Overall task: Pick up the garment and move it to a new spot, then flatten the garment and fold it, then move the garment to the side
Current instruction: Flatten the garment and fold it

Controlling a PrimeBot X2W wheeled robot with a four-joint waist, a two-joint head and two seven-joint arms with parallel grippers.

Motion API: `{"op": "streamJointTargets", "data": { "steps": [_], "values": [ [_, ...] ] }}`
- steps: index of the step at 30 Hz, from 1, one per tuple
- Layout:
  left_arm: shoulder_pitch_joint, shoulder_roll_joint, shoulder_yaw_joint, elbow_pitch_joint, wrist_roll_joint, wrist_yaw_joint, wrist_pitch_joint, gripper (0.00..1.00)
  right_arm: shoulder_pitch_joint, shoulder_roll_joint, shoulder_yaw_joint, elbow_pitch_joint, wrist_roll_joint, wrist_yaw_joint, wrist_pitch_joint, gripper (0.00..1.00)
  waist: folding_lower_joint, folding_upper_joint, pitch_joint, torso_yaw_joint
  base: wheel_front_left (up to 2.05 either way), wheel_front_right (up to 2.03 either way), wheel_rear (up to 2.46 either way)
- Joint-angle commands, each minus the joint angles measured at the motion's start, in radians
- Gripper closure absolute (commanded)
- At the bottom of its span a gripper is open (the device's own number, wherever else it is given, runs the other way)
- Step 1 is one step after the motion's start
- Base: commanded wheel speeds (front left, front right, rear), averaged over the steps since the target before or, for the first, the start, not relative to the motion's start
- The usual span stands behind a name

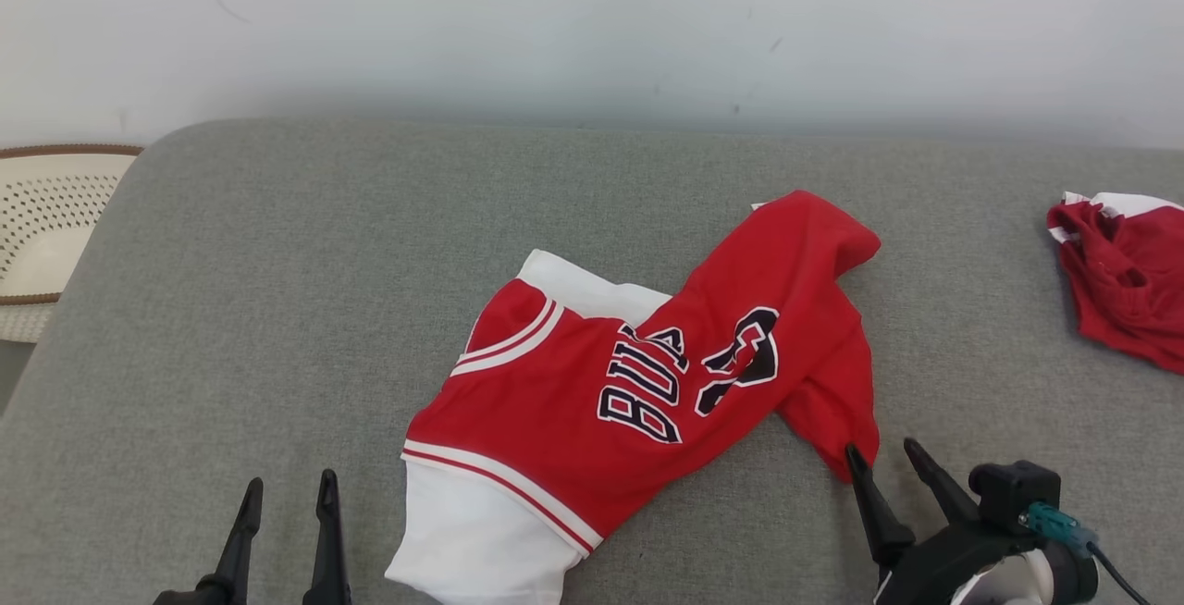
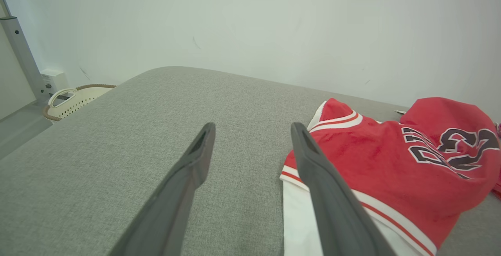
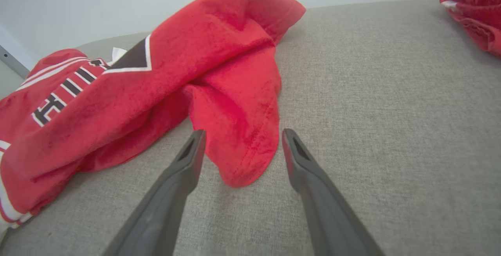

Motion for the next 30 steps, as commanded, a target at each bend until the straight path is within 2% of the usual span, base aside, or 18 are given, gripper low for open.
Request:
{"op": "streamJointTargets", "data": {
  "steps": [1,12,13,14,15,16,23,30],
  "values": [
    [0.007,-0.001,0.002,0.0,0.002,-0.002,-0.004,0.0,0.014,0.001,-0.004,-0.002,-0.012,0.0,0.005,0.0,0.0001,0.0,0.002,0.002,0.0,0.0,0.0],
    [-0.004,-0.005,-0.003,0.002,0.006,-0.003,-0.004,0.0,0.003,0.038,-0.041,0.066,-0.03,0.0,0.027,0.0,0.0001,0.0,0.019,0.024,0.0,0.0,0.0],
    [-0.004,-0.005,-0.002,0.003,0.007,-0.004,-0.004,0.0,-0.003,0.038,-0.042,0.081,-0.03,0.0,0.029,0.21,0.0001,0.0,0.02,0.025,0.0,0.0,0.0],
    [-0.006,-0.005,-0.002,0.004,0.008,-0.004,-0.004,0.0,-0.01,0.036,-0.041,0.095,-0.034,0.0,0.027,0.46,0.0001,0.0,0.021,0.026,0.0,0.0,0.0],
    [-0.007,-0.005,-0.002,0.004,0.008,-0.004,-0.004,0.0,-0.016,0.038,-0.04,0.11,-0.038,0.0,0.023,0.62,0.0001,0.0,0.022,0.027,0.0,0.0,0.0],
    [-0.009,-0.005,-0.001,0.004,0.009,-0.005,-0.004,0.0,-0.022,0.044,-0.038,0.122,-0.046,0.0,0.015,1.0,0.0001,0.0,0.023,0.028,0.0,0.0,0.0],
    [-0.011,-0.006,0.007,0.01,0.01,-0.005,-0.004,0.0,-0.049,0.034,-0.051,0.169,-0.071,0.0,-0.036,1.0,0.0001,0.0,0.018,0.024,0.0,0.0,0.0],
    [0.016,-0.007,0.017,0.004,0.005,0.002,-0.004,0.0,-0.013,-0.014,-0.08,0.112,-0.129,0.0,-0.051,1.0,0.0001,0.0,-0.003,-0.012,0.0,0.0,0.0]
  ]
}}
